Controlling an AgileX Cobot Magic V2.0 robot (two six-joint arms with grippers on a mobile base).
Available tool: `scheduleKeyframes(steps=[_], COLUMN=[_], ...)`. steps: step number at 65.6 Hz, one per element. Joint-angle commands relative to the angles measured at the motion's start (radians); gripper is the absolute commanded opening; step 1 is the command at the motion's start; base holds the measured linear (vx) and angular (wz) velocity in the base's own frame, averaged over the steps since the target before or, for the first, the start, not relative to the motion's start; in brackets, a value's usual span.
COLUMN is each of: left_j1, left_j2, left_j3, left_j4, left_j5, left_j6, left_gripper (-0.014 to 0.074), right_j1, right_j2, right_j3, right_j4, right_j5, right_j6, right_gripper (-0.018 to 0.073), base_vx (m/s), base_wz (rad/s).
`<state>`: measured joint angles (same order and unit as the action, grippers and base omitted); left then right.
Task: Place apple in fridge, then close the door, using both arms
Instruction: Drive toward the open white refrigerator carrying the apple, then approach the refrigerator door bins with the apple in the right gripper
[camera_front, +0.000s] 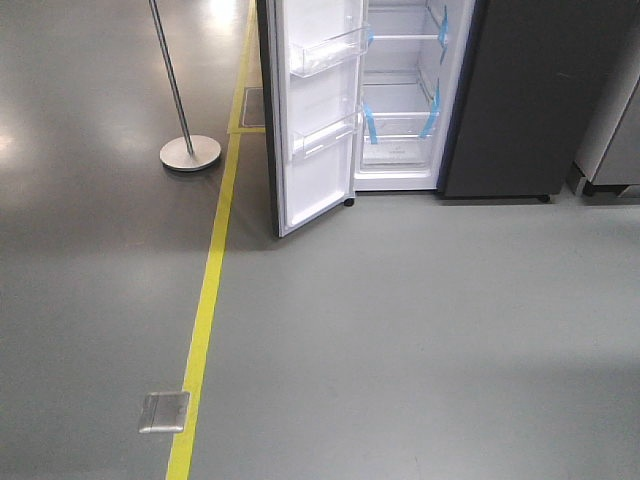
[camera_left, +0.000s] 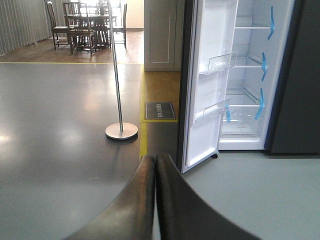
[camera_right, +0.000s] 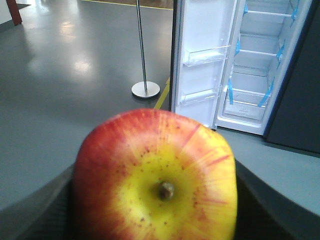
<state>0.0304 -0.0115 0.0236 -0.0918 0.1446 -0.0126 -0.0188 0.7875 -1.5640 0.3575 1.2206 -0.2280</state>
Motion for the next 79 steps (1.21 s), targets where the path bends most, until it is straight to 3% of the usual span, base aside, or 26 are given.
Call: scheduleKeyframes(steps=[1, 79], left_j1=[-0.001, -0.001], left_j2=[-0.015, -0.015], left_j3=[-0.017, -0.017], left_j4=[-0.001, -0.001], left_j5=[-0.08, -0.08], left_j6=[-0.01, -0.01], left_gripper=[-0.0006, -0.0006], right_j1=[-0.001, -0.001], right_j2=[0.008, 0.008], right_j3=[-0.025, -0.025], right_j4=[0.015, 0.015], right_j5=[-0.079, -0.079], right_j6=[-0.008, -0.008], right_gripper=[0.0095, 0.0095], base_vx=[0.25, 0.24], base_wz=[0.0, 0.02])
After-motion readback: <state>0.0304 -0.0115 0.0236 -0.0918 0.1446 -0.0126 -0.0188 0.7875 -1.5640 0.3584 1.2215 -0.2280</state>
